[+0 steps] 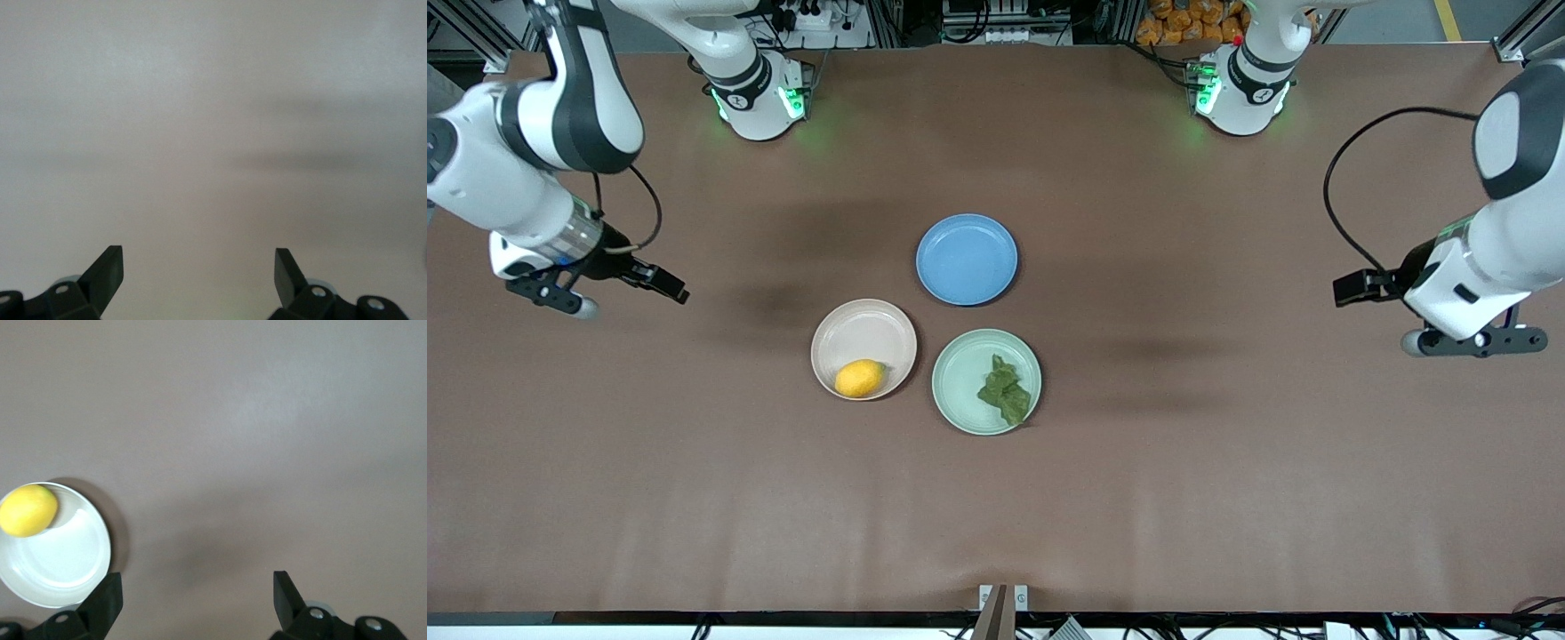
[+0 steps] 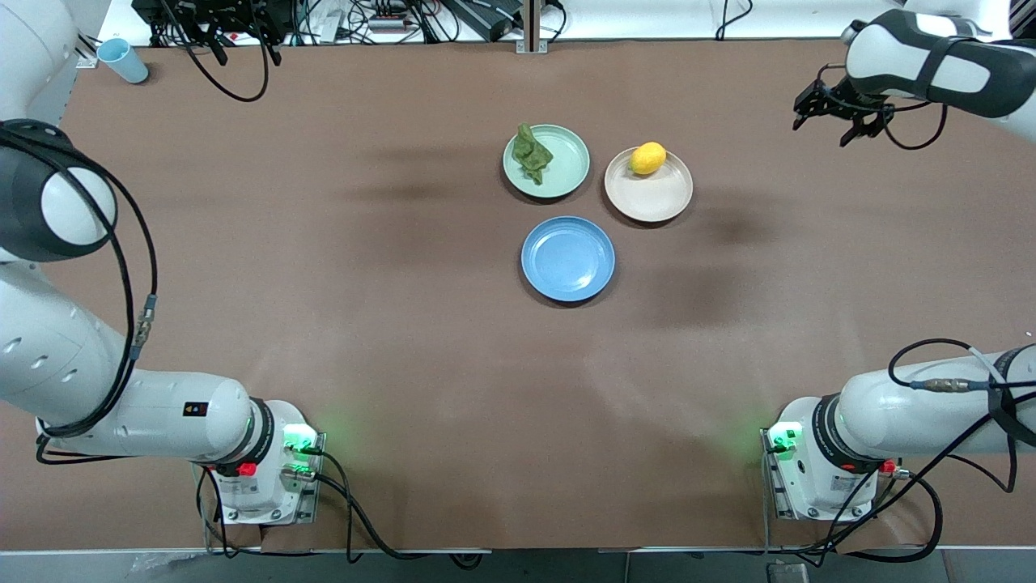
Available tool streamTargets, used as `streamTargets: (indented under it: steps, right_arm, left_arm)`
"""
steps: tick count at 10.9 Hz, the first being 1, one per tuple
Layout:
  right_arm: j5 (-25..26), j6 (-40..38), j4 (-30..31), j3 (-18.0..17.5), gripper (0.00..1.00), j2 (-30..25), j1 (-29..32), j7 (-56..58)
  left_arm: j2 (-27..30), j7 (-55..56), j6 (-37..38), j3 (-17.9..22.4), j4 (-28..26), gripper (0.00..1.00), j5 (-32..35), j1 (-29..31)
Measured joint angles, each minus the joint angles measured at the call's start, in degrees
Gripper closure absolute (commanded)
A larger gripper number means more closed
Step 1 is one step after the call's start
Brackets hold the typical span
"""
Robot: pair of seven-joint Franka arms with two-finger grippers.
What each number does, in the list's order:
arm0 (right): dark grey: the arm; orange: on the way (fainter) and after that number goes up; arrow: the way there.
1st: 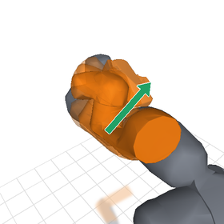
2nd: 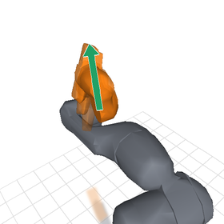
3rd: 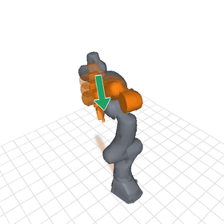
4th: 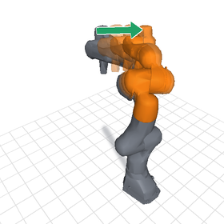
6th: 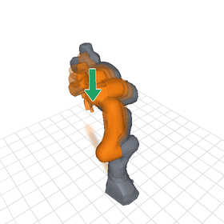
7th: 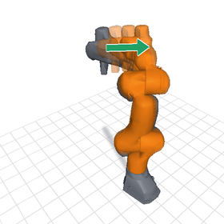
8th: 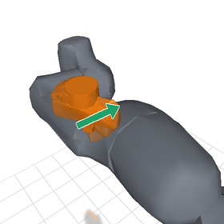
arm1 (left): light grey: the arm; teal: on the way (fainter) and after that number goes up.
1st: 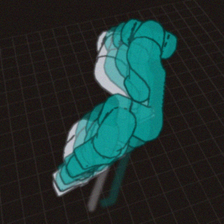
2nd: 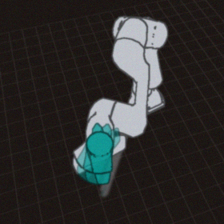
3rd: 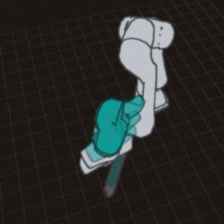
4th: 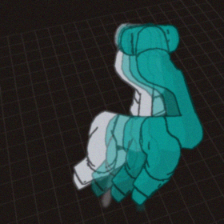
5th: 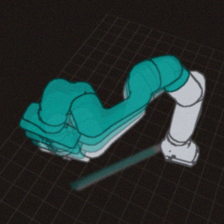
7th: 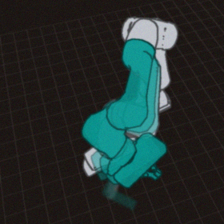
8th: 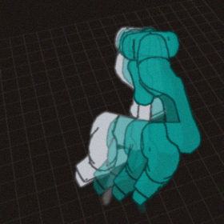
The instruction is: Place lemon and lettuce in plates
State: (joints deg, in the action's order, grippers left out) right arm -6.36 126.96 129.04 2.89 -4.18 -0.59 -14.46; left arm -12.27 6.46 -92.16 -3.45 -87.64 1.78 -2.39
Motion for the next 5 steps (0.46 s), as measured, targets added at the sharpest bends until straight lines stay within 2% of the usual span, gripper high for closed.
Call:
streamTargets:
  steps: [2,5]
  right_arm:
    - [0.3,-3.0,-1.8,0.3,0.00,-2.4,0.5,4.4]
    - [0.6,-13.9,-10.2,0.7,0.00,-3.1,1.9,6.6]
  left_arm:
    - [1.7,0.0,0.5,0.0,0.1,0.00,-1.9,0.0]
    - [4.3,0.0,1.8,0.0,0.3,0.00,-3.5,-0.1]
